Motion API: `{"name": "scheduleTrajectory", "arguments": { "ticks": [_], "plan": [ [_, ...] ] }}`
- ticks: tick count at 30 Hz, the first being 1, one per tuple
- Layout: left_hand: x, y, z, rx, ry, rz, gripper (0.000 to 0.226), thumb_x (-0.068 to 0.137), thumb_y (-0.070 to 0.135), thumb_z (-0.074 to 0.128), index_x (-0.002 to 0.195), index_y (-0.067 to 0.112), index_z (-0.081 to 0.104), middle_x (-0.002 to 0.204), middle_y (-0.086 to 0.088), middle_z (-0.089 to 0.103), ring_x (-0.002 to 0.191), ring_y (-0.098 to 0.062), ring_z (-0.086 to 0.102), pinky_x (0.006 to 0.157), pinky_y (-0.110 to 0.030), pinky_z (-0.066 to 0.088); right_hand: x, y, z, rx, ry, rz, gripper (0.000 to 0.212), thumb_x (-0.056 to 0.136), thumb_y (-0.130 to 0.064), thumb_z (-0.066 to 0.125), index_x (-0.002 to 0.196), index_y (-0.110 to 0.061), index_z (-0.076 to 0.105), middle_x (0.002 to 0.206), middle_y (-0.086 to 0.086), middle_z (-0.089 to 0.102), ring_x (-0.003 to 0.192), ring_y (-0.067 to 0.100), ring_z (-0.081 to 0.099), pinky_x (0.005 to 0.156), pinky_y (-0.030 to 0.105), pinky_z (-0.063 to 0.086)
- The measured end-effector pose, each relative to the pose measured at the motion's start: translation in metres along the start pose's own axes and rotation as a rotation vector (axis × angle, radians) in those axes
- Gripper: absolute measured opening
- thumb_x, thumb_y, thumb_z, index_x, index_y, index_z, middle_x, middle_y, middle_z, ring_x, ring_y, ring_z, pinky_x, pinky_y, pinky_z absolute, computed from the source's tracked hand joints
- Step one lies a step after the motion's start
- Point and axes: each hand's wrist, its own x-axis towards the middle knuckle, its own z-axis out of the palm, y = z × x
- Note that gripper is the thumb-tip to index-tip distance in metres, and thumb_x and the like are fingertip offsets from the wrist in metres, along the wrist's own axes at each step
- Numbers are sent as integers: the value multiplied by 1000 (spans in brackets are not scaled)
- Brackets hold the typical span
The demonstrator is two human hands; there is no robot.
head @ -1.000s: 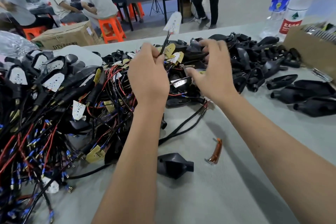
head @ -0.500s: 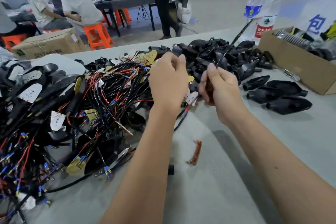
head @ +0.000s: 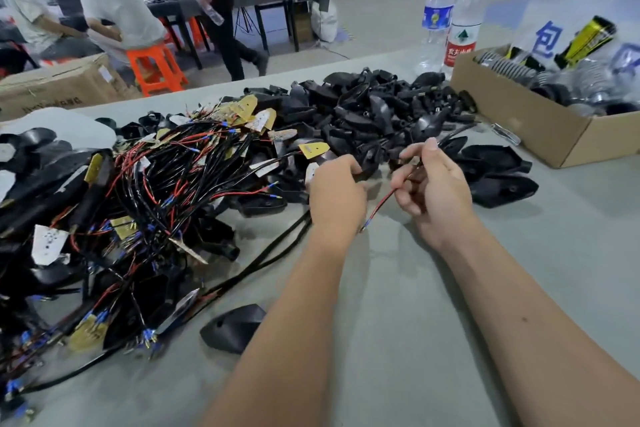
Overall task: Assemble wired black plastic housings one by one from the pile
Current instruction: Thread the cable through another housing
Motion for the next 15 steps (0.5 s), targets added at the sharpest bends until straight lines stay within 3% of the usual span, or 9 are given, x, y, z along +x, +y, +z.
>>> {"name": "scheduleTrajectory", "arguments": {
  "ticks": [4,8,11,13,15],
  "plan": [
    [-5,-14,-29,-242,54,-125,13,85,9,76,91,19,69,85,5,70,90,-21,71,87,-32,54,-3,-4,2,131,-86,49,10,104,-12,54,96,-12,60,74,11,65,56,17,50,44,20,34],
    [-29,-47,-61,-225,187,-65,21,77,-1,78,83,18,71,69,13,64,62,-1,63,63,-5,43,-8,-3,11,205,-172,90,16,102,2,50,97,-9,60,81,11,69,65,16,60,52,19,46],
    [-49,-58,-68,-128,173,2,26,76,-4,77,88,18,75,74,10,67,62,0,57,67,-16,50,-12,1,18,173,-205,92,20,103,3,49,92,-11,59,84,10,73,69,15,66,59,18,53],
    [-56,-58,-67,-170,136,35,35,76,-8,76,96,19,73,80,12,68,68,-4,63,74,-30,58,-14,3,19,160,-220,83,21,103,3,49,92,-11,59,87,10,74,72,15,69,64,18,56],
    [-59,-57,-65,-212,125,37,46,74,-10,78,106,23,69,82,16,68,72,-6,67,76,-35,60,-15,5,20,136,-225,65,19,103,4,49,93,-9,58,88,11,74,74,16,71,66,19,57]
  ]
}}
